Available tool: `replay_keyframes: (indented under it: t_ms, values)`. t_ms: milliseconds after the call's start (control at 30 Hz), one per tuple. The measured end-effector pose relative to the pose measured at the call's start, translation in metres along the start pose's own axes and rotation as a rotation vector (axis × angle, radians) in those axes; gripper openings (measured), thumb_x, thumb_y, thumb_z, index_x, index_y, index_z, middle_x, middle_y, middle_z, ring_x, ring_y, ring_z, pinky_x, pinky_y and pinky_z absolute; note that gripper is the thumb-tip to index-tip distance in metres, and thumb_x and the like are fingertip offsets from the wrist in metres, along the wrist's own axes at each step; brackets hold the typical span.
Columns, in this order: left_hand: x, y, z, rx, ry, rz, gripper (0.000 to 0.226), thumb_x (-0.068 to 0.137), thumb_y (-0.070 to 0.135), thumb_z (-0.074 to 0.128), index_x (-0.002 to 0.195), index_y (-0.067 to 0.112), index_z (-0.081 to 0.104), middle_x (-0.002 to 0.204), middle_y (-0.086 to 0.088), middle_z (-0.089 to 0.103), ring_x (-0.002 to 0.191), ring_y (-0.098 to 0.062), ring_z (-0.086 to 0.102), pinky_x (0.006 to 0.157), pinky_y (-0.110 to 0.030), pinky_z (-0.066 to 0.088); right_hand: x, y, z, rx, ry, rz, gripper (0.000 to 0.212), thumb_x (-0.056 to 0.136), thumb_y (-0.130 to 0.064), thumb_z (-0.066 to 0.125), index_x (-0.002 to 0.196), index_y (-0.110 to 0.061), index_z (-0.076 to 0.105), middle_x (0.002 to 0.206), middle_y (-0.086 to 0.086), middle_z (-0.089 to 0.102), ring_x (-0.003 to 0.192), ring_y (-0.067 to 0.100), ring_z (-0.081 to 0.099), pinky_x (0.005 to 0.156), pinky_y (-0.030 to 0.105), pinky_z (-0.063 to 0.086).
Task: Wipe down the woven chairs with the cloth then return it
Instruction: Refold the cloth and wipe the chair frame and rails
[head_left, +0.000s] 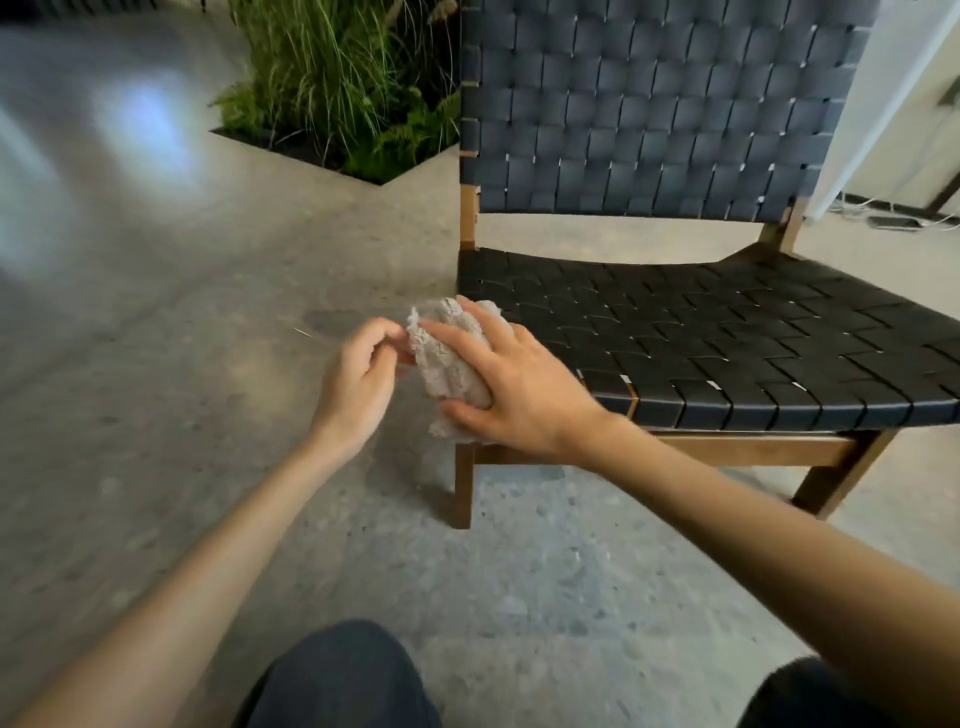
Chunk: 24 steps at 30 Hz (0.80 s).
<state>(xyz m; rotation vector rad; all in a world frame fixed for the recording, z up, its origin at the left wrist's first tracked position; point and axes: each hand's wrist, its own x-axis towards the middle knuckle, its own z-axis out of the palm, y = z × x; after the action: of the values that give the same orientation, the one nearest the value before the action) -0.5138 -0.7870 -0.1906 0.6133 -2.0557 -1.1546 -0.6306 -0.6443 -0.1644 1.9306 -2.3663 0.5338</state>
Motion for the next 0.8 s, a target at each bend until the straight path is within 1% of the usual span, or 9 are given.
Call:
replay_keyframes:
  t_ms: [100,167,200,300,400,533,633,733,800]
  values:
    - [0.007,-0.005,0.007,-0.015,0.039,0.009,0.028,0.084,0.002,0.035,0.069,0.018,0.052,0.069,0.003,0.054,0.068,-0.009,0.052,0.069,-0.036,0.047,-0.001,0.008,0.006,-0.044,-0.001,-0.085,0.084,0.078,-0.054,0.069,0.146,-0.041,0.022,0.155,0.003,0.014,0.127,0.032,0.037,0.099,0.042,0.041]
    - [0.005,-0.010,0.010,0.013,0.076,0.018,0.027,0.080,0.009,0.034,0.062,0.025,0.045,0.059,0.008,0.045,0.057,0.002,0.043,0.058,-0.021,0.036,0.000,0.005,0.015,-0.155,0.073,-0.169,0.076,0.077,-0.049,0.072,0.142,-0.032,0.037,0.149,0.010,0.028,0.118,0.032,0.044,0.093,0.039,0.044]
    - [0.003,-0.014,0.011,0.030,0.080,0.017,0.027,0.080,0.009,0.034,0.062,0.026,0.046,0.059,0.009,0.046,0.057,0.002,0.043,0.057,-0.019,0.035,0.003,0.004,0.019,-0.224,0.120,-0.212,0.067,0.078,-0.046,0.072,0.136,-0.026,0.047,0.142,0.014,0.038,0.109,0.032,0.048,0.087,0.038,0.046]
    - [-0.004,-0.031,0.012,-0.008,0.036,-0.036,0.038,0.087,-0.003,0.033,0.070,0.023,0.056,0.071,0.005,0.060,0.066,-0.010,0.055,0.069,-0.032,0.045,0.014,0.006,0.024,-0.397,0.209,-0.361,0.040,0.077,-0.031,0.076,0.111,-0.012,0.066,0.114,0.019,0.059,0.082,0.033,0.055,0.069,0.040,0.048]
    - [-0.013,-0.039,0.006,-0.030,0.036,-0.109,0.045,0.091,-0.005,0.032,0.076,0.028,0.060,0.080,0.009,0.064,0.067,-0.011,0.059,0.071,-0.032,0.047,0.020,0.005,0.027,-0.447,0.271,-0.481,0.034,0.070,-0.026,0.082,0.097,-0.008,0.070,0.093,0.017,0.064,0.069,0.033,0.056,0.061,0.034,0.046]
    - [-0.024,-0.031,0.005,-0.070,0.098,-0.141,0.040,0.095,0.001,0.036,0.078,0.029,0.058,0.080,0.008,0.064,0.069,-0.011,0.060,0.072,-0.036,0.049,0.024,-0.007,0.030,-0.318,0.417,-0.354,0.039,0.072,-0.043,0.079,0.077,-0.007,0.065,0.073,0.012,0.061,0.059,0.030,0.055,0.053,0.031,0.042]
    - [-0.032,-0.016,0.010,-0.085,0.095,-0.177,0.026,0.099,0.008,0.036,0.090,0.023,0.055,0.095,-0.005,0.064,0.079,-0.021,0.062,0.078,-0.045,0.051,0.017,-0.011,0.031,-0.219,0.482,-0.178,0.041,0.077,-0.049,0.072,0.090,-0.010,0.065,0.084,0.010,0.060,0.068,0.027,0.054,0.056,0.032,0.042]
    - [-0.039,-0.005,0.013,-0.083,0.111,-0.152,0.020,0.100,0.009,0.034,0.100,0.017,0.052,0.102,-0.007,0.060,0.094,-0.026,0.061,0.085,-0.051,0.052,-0.002,0.003,0.037,-0.372,0.306,-0.233,0.050,0.083,-0.049,0.062,0.121,-0.017,0.059,0.124,0.015,0.053,0.092,0.031,0.050,0.074,0.041,0.046]
    - [-0.042,-0.005,0.015,-0.100,0.099,-0.156,0.020,0.100,0.009,0.033,0.100,0.015,0.052,0.103,-0.010,0.060,0.100,-0.030,0.061,0.088,-0.053,0.050,-0.010,0.012,0.034,-0.405,0.241,-0.276,0.054,0.083,-0.045,0.064,0.131,-0.021,0.054,0.139,0.017,0.043,0.103,0.035,0.048,0.081,0.043,0.044]
